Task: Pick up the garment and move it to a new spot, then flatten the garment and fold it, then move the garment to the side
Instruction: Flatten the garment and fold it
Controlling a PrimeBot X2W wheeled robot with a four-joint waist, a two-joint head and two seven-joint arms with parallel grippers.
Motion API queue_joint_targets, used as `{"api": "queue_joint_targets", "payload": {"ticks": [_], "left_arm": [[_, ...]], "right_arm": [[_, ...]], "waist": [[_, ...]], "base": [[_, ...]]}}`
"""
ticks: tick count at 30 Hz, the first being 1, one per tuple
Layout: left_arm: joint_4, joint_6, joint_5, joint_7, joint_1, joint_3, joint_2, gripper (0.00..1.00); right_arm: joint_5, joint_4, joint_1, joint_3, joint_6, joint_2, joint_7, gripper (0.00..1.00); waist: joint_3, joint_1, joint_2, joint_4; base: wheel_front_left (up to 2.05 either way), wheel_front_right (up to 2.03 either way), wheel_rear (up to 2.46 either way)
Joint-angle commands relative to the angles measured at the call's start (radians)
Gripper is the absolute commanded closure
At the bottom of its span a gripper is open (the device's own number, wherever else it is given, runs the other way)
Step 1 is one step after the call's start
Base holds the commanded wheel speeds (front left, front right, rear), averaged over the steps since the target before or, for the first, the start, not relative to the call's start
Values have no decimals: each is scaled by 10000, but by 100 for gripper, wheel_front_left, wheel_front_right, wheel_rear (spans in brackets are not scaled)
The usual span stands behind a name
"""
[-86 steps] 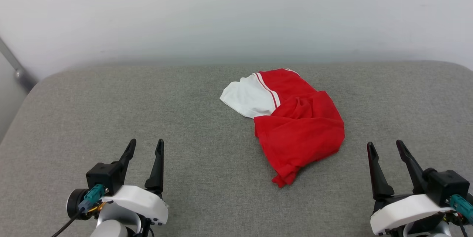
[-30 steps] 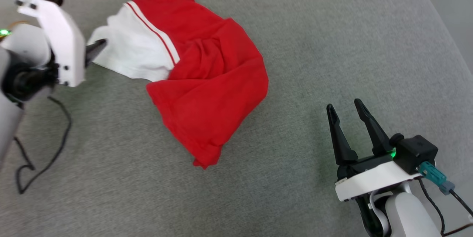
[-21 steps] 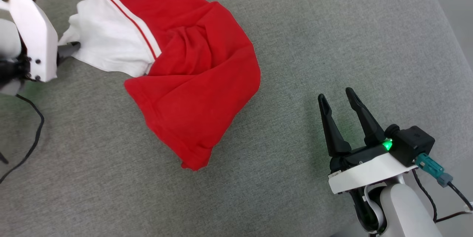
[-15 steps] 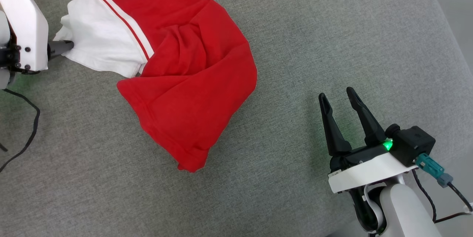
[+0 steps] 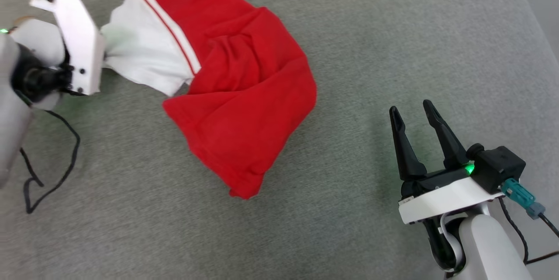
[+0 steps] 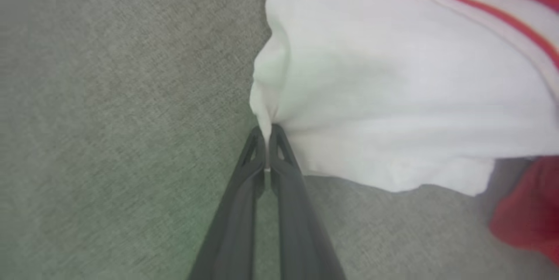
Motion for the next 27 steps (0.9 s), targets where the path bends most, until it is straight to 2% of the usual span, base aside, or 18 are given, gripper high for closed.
{"api": "queue_joint_targets", "payload": {"ticks": [1,7,14,20,27], "left_arm": [[-206,-19,242,-275,-23,-188,-97,100],[-1134,-20,291,-1502,90,-145,-454,100],[-2021,357,-290,-2807,1188,354,-694,100],[-3151,998,-867,-4008,2945,894,-291,100],[-4362,2157,-1694,-5258,5936,1504,696,100]], "right_arm": [[-143,35,103,-107,-7,10,-26,0],[-666,122,351,-757,-7,4,-24,0],[-1008,70,673,-1302,-7,2,149,0],[-1207,-289,1007,-1492,-5,5,559,0],[-1289,-763,1286,-1630,-7,4,943,0]], "waist": [[-370,-1,0,495],[-1122,-1,0,1725],[-1929,-1,0,2845],[-2351,-1,0,3731],[-2522,-1,0,4008]], "base": [[0,0,0],[0,0,0],[0,0,0],[0,0,0],[0,0,0]]}}
